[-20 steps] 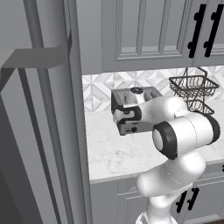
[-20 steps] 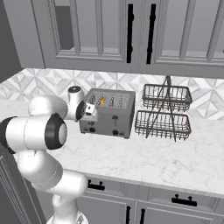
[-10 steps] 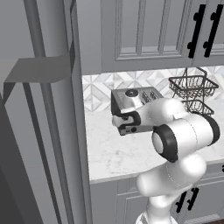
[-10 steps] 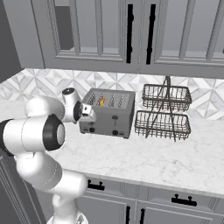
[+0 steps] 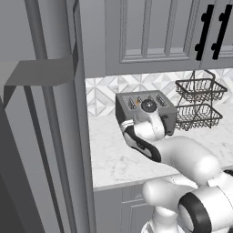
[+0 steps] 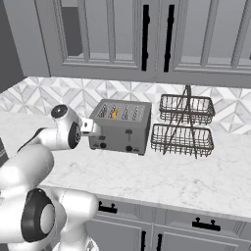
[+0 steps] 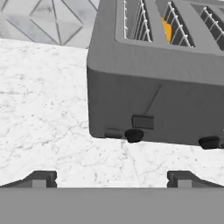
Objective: Start the toaster. Once the lever pops up, take the bread to the plate on the dining counter.
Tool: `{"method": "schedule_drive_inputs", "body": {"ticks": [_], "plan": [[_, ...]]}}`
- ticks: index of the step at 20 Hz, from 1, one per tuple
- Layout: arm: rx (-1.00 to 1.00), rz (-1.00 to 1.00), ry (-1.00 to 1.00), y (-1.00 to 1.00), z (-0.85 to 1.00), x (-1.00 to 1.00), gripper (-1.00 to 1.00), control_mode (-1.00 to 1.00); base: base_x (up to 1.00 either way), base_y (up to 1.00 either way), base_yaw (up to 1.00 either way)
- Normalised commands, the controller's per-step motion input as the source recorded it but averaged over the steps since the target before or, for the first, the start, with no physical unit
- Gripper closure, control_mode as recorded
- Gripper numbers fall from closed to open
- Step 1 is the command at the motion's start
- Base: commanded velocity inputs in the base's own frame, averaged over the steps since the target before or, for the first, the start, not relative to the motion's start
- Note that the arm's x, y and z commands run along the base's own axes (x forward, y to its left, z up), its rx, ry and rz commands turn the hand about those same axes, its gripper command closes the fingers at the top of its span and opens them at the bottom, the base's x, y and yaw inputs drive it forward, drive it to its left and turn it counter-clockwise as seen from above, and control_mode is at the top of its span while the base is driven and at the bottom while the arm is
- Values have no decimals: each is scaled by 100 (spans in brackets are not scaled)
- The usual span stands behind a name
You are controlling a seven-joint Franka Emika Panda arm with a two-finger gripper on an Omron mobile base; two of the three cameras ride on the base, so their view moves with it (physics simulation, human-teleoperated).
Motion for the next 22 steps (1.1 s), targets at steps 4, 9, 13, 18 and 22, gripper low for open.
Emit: {"method": "schedule_drive_inputs", "body": {"ticks": [4,9,13,18,22], "plan": [[0,5,-17,11,45,-49,-100,-100,0,0,0],[0,7,-17,21,77,-6,-100,-100,0,0,0],[0,5,-6,28,76,0,-100,-100,0,0,0],[0,2,0,29,49,-8,-100,-100,0,0,0],[0,1,0,17,27,-5,-100,-100,0,0,0]]}}
